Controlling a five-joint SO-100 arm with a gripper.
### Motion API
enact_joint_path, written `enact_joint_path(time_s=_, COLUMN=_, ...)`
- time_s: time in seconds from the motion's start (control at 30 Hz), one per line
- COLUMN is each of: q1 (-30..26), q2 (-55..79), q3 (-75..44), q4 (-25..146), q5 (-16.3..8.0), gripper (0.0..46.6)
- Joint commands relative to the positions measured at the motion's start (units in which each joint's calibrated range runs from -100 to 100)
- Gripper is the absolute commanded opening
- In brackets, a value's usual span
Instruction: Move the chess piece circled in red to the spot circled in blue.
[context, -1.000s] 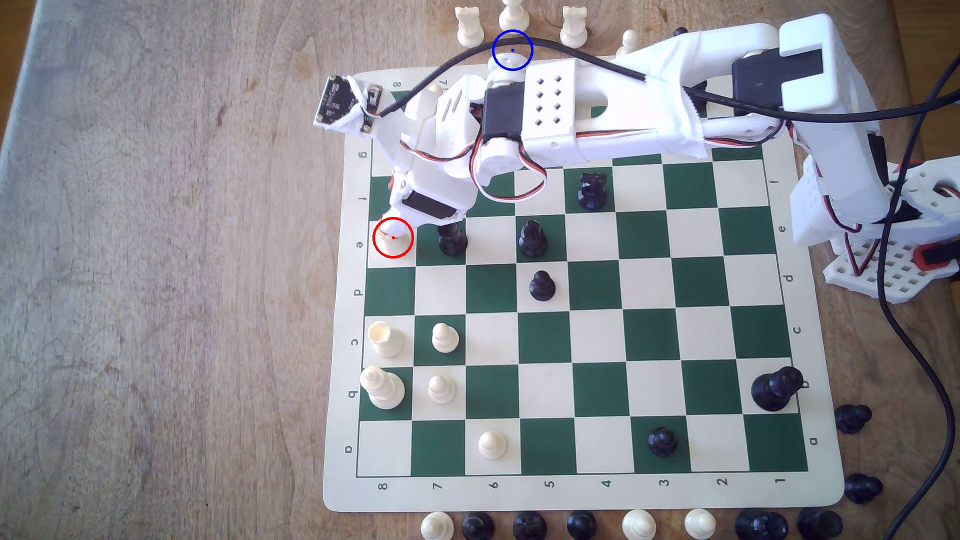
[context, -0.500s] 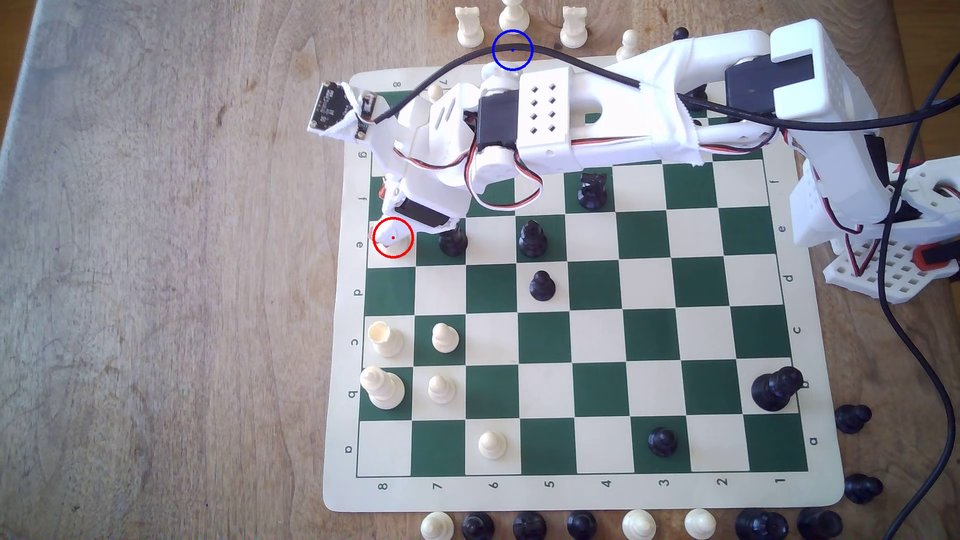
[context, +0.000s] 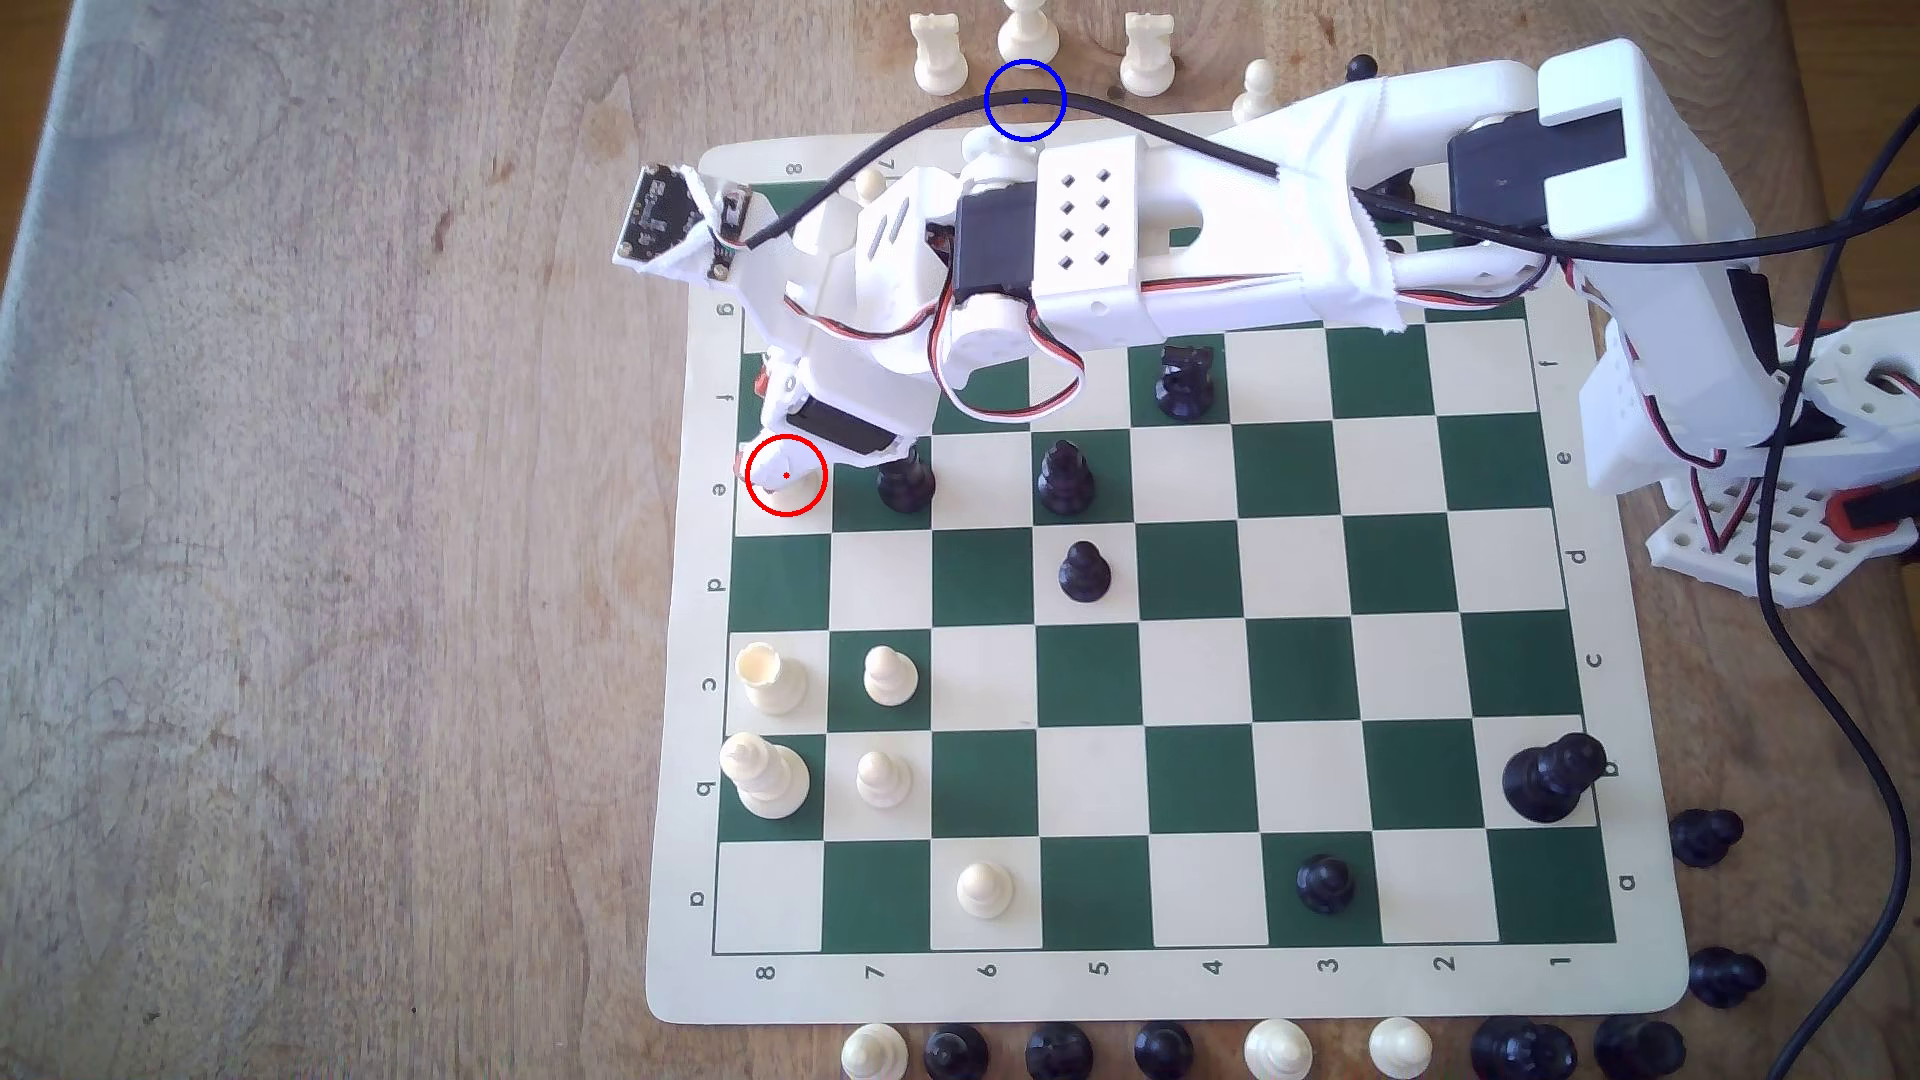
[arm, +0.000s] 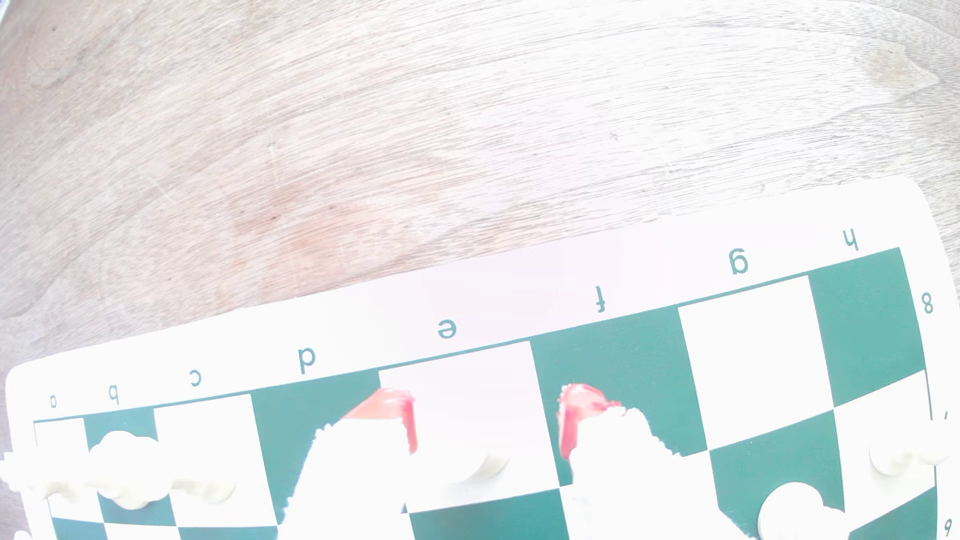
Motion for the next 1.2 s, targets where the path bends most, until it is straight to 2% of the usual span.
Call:
enact_joint_path(time_s=0.0, q1=-0.95, q2=-3.19, q3=-5.24, q4=0.16, q5=-0.2, gripper=14.8)
enact_joint_path(time_s=0.87, q1=-2.43, q2=-1.83, q3=-6.6, q4=1.39, q5=-0.88, gripper=13.1)
enact_joint_path(time_s=1.07, q1=-2.59, q2=-1.49, q3=-6.6, q4=1.31, q5=-0.88, gripper=9.0)
enact_joint_path(time_s=1.1, q1=-2.59, q2=-1.41, q3=-6.6, q4=1.31, q5=-0.88, gripper=6.5)
enact_joint_path(time_s=1.17, q1=-2.59, q2=-1.41, q3=-6.51, q4=1.31, q5=-0.93, gripper=4.4)
